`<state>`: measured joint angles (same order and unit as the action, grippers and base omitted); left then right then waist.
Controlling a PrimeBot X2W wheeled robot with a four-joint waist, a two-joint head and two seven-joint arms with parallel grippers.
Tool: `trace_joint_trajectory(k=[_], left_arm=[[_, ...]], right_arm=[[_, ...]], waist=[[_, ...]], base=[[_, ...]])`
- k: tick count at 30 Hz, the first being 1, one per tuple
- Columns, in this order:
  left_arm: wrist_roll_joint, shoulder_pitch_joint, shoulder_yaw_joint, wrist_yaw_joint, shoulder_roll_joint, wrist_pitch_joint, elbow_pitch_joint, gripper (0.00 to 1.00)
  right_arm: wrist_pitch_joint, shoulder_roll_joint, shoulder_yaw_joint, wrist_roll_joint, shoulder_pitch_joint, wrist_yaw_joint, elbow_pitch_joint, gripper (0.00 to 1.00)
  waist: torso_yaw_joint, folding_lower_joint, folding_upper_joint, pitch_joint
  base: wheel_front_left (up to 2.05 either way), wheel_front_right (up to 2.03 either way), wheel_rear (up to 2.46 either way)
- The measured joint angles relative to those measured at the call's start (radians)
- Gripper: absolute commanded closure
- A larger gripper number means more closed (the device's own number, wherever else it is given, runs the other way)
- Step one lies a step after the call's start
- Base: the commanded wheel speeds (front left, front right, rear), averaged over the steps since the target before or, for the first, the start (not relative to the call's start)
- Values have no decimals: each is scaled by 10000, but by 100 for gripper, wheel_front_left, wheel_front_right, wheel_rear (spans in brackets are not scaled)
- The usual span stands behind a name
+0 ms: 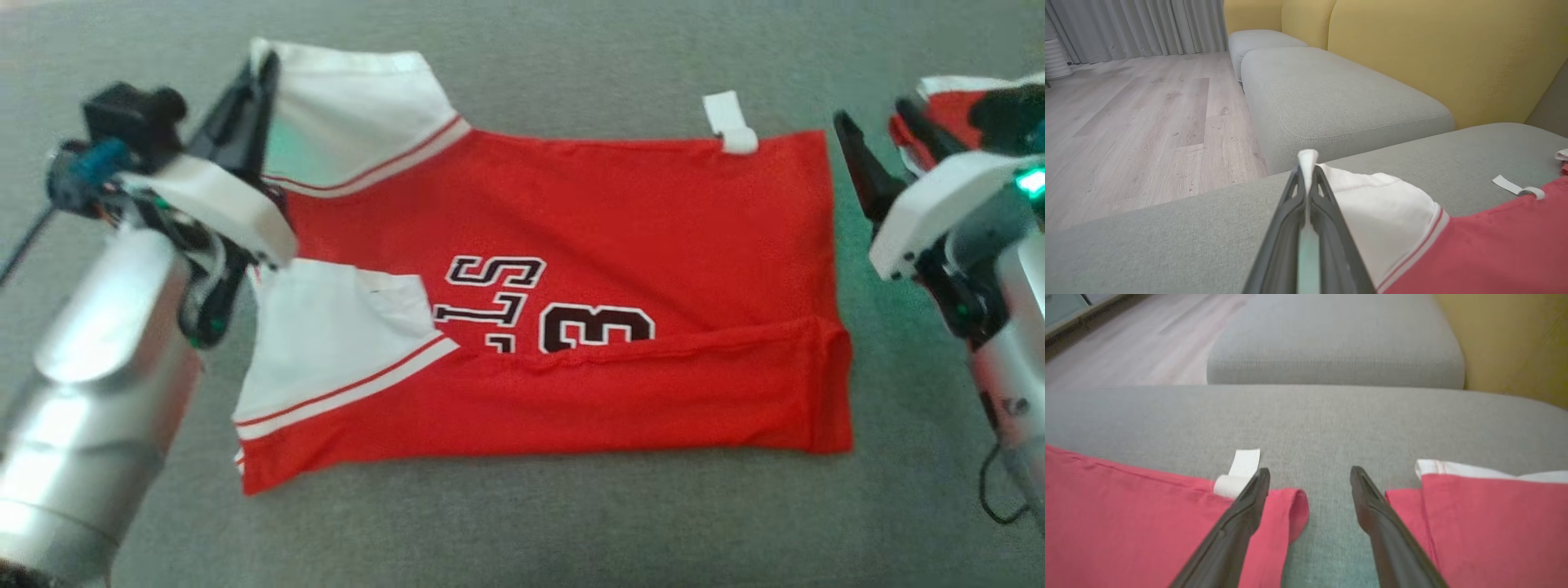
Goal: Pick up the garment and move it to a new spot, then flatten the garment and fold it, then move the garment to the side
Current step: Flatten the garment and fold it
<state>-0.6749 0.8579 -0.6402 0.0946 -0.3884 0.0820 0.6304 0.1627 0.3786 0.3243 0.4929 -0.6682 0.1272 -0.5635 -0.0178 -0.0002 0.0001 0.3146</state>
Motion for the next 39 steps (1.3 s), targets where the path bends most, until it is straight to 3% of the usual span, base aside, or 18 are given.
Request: trace_joint_trajectory(k=[13,26,28,39], left_arm=[[59,-1208,-403,-529,-151,-395,-2481,100],[-33,-1240,-449,-765,-176,-738,-3064,100],[-31,-1194,-458,-769,-167,-777,-2984,100],[-46,-198,-8,-857,-316,-332,-1530,100]], right_arm=[[813,479,1162,886,-232,0,-1847,0],[740,648,2056,1235,-1571,0,-2784,0],[763,700,2290,1325,-1780,0,-2844,100],[-174,658,2464,2353,-2659,0,-2757,100]], waist=[[850,1,0,-128],[1173,3,0,575],[1188,2,0,656],[677,2,0,685]], base=[[0,0,0],[0,0,0],[0,0,0],[0,0,0]])
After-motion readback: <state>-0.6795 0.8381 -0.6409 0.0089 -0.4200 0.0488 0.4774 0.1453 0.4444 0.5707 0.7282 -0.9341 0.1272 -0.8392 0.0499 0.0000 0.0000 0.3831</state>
